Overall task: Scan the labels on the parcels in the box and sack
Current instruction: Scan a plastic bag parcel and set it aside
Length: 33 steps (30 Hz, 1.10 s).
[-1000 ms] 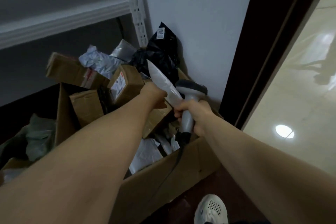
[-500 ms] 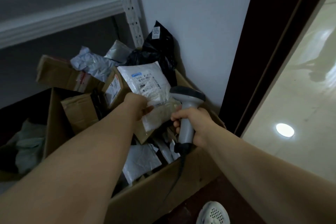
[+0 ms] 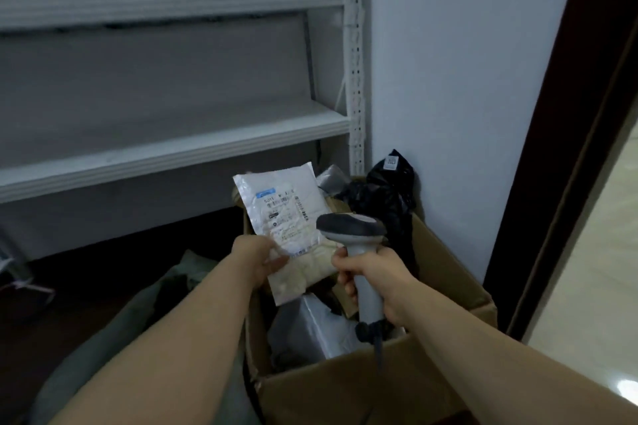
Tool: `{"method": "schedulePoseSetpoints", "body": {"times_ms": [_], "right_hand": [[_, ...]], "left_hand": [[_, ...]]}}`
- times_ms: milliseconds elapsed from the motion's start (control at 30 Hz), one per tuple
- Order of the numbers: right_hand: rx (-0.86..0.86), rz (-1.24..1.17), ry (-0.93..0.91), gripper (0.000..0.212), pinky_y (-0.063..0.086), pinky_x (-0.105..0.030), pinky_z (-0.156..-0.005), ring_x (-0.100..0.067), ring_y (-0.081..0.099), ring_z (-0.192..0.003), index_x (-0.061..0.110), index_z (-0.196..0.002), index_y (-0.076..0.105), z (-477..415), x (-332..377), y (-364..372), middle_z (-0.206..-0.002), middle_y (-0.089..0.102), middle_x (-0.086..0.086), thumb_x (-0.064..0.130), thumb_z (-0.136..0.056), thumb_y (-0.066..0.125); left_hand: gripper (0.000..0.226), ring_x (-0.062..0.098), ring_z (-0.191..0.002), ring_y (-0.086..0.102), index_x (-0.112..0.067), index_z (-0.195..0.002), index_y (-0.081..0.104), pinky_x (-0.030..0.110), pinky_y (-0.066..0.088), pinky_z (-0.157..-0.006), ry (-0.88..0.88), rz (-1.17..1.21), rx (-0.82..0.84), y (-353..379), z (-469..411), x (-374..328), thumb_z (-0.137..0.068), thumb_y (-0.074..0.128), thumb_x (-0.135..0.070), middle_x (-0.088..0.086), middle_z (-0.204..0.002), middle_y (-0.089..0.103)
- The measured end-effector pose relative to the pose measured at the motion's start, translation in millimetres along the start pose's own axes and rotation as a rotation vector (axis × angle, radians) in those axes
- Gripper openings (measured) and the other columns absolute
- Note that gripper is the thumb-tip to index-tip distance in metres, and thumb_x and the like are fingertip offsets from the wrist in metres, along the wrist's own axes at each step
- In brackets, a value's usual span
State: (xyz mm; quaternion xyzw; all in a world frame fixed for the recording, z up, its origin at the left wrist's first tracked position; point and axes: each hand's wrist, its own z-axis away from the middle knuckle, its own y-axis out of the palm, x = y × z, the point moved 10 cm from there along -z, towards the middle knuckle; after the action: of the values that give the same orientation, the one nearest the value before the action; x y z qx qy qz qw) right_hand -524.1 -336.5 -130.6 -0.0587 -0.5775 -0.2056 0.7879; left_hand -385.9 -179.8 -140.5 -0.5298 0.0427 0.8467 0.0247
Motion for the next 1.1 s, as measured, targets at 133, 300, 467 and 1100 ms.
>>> {"method": "schedulePoseSetpoints", "body": {"times_ms": [133, 300, 467, 1100], "right_hand": [[0.047, 0.059, -0.021, 0.011, 0.036, -0.02, -0.04, -0.014, 0.044, -0.036, 0.008, -0.078, 0.058, 16, 15, 44, -0.05, 0.052, -0.007, 0.0, -0.083, 0.065], [0.116, 0.161, -0.084, 0.017, 0.034, -0.019, -0.04, -0.013, 0.041, -0.035, 0.01, -0.072, 0.058, 35, 26, 91, -0.046, 0.05, -0.005, -0.002, -0.081, 0.067], [0.152, 0.204, -0.166, 0.017, 0.035, -0.02, -0.039, -0.012, 0.04, -0.035, 0.007, -0.07, 0.057, 51, 35, 115, -0.048, 0.051, -0.006, 0.001, -0.08, 0.069], [0.195, 0.219, -0.237, 0.02, 0.037, -0.019, -0.039, -0.013, 0.041, -0.038, 0.009, -0.068, 0.055, 71, 45, 136, -0.048, 0.051, -0.006, -0.001, -0.081, 0.068]], "left_hand": [[0.019, 0.028, -0.075, 0.052, 0.0, -0.082, 0.054, 0.037, 0.058, -0.051, 0.025, 0.098, -0.017, -51, 18, -13, -0.082, 0.053, 0.019, 0.016, -0.089, 0.05], [0.005, 0.02, -0.066, 0.055, -0.008, -0.089, 0.061, 0.031, 0.052, -0.06, 0.106, 0.153, -0.009, -95, 38, -26, -0.089, 0.065, -0.011, 0.01, -0.082, 0.061], [0.009, 0.021, -0.071, 0.054, -0.008, -0.084, 0.058, 0.03, 0.052, -0.062, 0.135, 0.169, -0.035, -117, 43, -28, -0.091, 0.06, -0.005, 0.011, -0.086, 0.053], [0.022, 0.034, -0.109, 0.056, -0.004, -0.112, 0.057, 0.035, 0.056, -0.059, 0.065, 0.274, -0.065, -144, 47, -24, -0.091, 0.062, -0.009, 0.017, -0.123, 0.053]]}}
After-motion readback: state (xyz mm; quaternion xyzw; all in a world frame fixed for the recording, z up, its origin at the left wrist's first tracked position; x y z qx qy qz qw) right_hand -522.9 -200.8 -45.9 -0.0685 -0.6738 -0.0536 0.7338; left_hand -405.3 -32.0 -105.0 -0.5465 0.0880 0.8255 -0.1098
